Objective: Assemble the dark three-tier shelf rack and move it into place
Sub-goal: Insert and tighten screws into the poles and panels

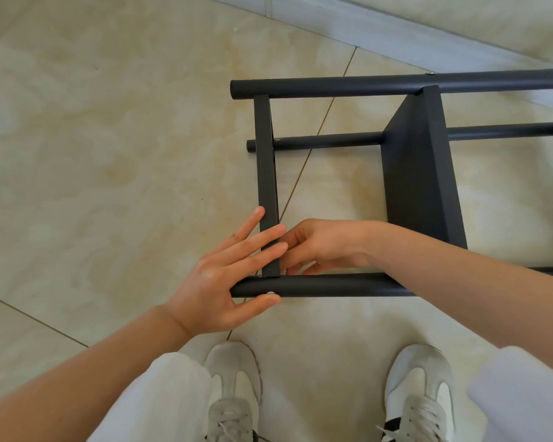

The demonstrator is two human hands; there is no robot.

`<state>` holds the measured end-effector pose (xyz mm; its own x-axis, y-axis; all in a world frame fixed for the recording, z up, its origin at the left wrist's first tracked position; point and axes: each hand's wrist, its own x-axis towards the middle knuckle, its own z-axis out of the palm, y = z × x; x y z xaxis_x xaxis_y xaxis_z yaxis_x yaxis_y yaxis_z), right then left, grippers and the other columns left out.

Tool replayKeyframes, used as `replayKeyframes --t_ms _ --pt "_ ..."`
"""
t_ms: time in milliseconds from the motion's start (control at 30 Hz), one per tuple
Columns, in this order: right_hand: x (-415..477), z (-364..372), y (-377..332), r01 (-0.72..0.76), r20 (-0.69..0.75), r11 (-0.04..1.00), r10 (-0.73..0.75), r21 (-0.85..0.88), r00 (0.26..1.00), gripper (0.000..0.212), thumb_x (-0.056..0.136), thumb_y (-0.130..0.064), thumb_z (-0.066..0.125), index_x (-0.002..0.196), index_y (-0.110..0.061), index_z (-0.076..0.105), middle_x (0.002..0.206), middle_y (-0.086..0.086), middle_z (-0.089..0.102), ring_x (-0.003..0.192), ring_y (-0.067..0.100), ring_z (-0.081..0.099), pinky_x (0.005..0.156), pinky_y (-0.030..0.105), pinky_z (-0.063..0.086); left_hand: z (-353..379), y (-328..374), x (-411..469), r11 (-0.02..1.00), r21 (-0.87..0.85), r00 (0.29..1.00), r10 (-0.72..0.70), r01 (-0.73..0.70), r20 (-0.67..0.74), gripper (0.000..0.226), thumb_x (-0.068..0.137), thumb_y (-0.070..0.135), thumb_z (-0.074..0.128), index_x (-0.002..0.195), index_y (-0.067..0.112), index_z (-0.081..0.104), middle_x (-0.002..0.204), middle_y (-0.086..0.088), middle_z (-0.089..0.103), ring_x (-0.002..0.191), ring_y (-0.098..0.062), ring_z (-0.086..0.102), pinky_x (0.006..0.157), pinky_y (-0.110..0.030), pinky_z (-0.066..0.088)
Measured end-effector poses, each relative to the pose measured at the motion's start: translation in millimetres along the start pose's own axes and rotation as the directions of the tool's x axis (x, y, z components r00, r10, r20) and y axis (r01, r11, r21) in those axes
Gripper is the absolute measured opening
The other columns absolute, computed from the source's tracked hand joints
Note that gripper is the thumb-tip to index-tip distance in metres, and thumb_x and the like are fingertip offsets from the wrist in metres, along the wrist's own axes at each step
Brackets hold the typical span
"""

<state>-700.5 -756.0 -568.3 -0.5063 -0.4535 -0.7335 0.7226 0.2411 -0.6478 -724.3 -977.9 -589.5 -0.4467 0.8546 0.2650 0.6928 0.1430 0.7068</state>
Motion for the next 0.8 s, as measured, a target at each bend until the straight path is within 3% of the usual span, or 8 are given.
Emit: replayKeyframes --t_ms 167,300,533,700,800 --pt "5.1 -0.7 4.3 -0.049 0.038 0.998 0.047 0.047 0.998 0.020 0.091 -0.019 0.065 0.106 -0.008 0.073 0.109 0.012 0.072 0.097 0.018 0.068 0.097 0.038 0.052 0.0 0.2 -0.3 1.000 0.023 1.000 0.007 -0.007 -0.004 0.055 0.095 0.033 0.067 0.137 0.000 0.054 0.151 -0.016 0.047 0.150 -0.042 0.026 0.119 -0.046 0.034" --pt "5.3 -0.2 3.4 -0.040 0.022 0.999 0.040 0.033 0.999 0.012 0.091 -0.022 0.067 0.093 -0.019 0.078 0.103 0.009 0.072 0.094 0.015 0.068 0.095 0.035 0.054 -0.1 1.2 0.1 1.000 0.024 1.000 0.010 -0.009 -0.009 0.054 0.096 0.033 0.067 0.137 0.000 0.054 0.151 -0.016 0.047 0.150 -0.042 0.026 0.119 -0.045 0.034" --pt "5.0 -0.9 1.6 -0.043 -0.029 0.999 0.042 -0.009 0.999 0.012 0.092 -0.021 0.066 0.096 -0.016 0.076 0.114 0.011 0.070 0.117 0.027 0.062 0.104 0.040 0.049 0.6 1.0 0.8 1.000 0.019 1.000 0.011 -0.010 -0.017 0.054 0.096 0.033 0.066 0.136 -0.001 0.054 0.150 -0.017 0.048 0.149 -0.043 0.026 0.119 -0.045 0.033" --pt "2.7 -5.3 1.6 -0.054 -0.048 0.998 0.055 0.019 0.997 0.013 0.092 -0.022 0.068 0.084 -0.023 0.078 0.106 0.003 0.073 0.105 0.018 0.065 0.099 0.037 0.051 1.3 0.1 0.0 1.000 0.021 1.000 0.013 -0.012 -0.016 0.054 0.096 0.034 0.066 0.137 0.000 0.054 0.151 -0.016 0.048 0.150 -0.042 0.026 0.120 -0.045 0.033" --pt "4.6 -4.1 2.0 -0.051 -0.047 0.999 0.051 0.004 0.998 0.010 0.091 -0.021 0.068 0.087 -0.020 0.077 0.113 0.009 0.071 0.109 0.022 0.065 0.102 0.039 0.050 1.5 -0.3 0.0 1.000 0.020 1.000 0.013 -0.013 -0.023 0.054 0.097 0.034 0.066 0.137 0.000 0.054 0.151 -0.015 0.048 0.149 -0.043 0.027 0.119 -0.045 0.033"
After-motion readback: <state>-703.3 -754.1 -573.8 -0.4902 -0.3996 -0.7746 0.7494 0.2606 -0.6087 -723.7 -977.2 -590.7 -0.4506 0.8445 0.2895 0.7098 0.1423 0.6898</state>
